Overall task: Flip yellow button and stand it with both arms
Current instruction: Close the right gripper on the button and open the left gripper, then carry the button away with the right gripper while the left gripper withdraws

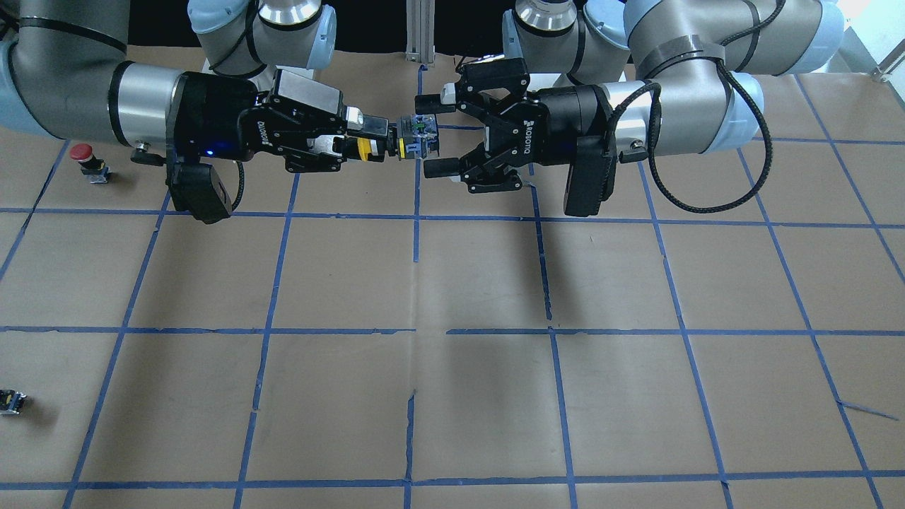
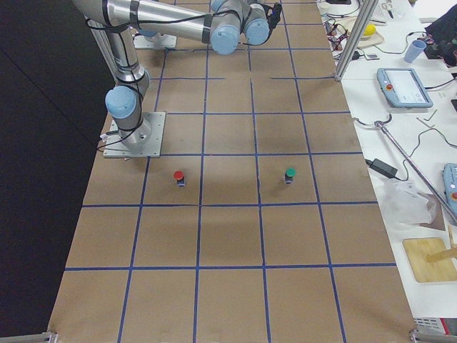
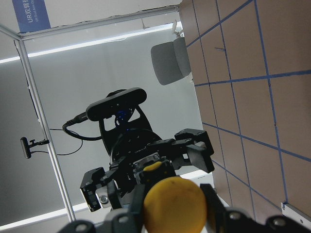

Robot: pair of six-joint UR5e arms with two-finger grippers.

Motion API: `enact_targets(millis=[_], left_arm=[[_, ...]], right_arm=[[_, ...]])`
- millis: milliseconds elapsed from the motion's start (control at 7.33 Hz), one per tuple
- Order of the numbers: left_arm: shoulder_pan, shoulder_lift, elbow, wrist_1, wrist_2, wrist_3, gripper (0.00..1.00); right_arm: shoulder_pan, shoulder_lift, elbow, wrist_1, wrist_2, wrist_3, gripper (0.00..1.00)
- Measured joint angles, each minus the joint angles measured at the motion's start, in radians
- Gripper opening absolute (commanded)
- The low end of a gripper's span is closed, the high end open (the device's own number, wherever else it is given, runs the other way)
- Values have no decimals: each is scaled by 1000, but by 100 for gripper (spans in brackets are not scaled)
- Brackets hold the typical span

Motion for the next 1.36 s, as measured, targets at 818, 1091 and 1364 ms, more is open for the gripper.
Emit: enact_targets(millis=[818,1091,1364], left_arm=[[70,-21,32,17,380,-111,100],[81,-65,69,117,710,-240,100],[68,-65,81,150,1011,-280,100]], right_arm=[[0,-38,8,-202,-759,-160,22],[-14,-43,41,-278,-1100,-327,20],[-61,-51,112,-410,-1342,-522,19]])
